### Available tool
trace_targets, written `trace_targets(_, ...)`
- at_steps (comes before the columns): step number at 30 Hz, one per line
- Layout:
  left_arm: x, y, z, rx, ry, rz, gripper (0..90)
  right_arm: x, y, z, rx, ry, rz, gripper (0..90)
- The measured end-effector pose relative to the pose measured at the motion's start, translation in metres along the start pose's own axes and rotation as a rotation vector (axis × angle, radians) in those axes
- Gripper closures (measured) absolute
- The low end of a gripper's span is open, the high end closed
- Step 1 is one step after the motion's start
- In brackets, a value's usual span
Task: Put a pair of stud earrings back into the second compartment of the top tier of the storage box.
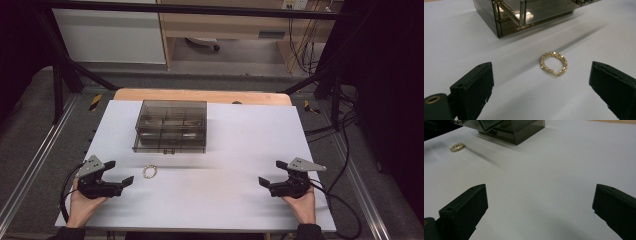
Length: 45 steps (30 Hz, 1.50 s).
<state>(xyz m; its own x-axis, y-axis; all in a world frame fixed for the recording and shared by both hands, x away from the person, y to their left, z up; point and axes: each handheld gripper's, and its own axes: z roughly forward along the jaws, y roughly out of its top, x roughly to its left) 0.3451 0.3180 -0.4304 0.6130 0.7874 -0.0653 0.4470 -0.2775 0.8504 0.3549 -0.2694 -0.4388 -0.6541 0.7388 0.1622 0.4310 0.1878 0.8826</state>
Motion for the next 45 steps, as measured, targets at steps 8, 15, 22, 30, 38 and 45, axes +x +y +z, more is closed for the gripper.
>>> trace_targets(8,-0.003,0.003,0.000,0.005,-0.016,0.005,5.3,0.000,0.000,-0.001,0.000,0.006,0.001,0.6)
trace_targets(15,-0.004,0.008,-0.001,0.002,-0.029,0.002,5.4,0.000,0.000,-0.002,-0.001,0.013,0.004,0.5)
trace_targets(22,-0.004,0.018,0.001,0.019,-0.030,0.007,5.3,0.001,0.001,-0.004,-0.016,0.021,0.014,0.5)
trace_targets(30,-0.002,0.029,0.013,0.046,-0.023,-0.004,5.2,0.001,0.001,-0.003,-0.011,0.027,0.016,0.5)
trace_targets(38,-0.003,0.035,0.030,0.083,-0.019,-0.015,6.6,0.001,0.000,-0.003,-0.003,0.025,0.016,0.5)
trace_targets(45,-0.006,0.031,0.041,0.124,-0.004,-0.020,11.8,0.001,0.000,-0.002,0.002,0.024,0.013,0.5)
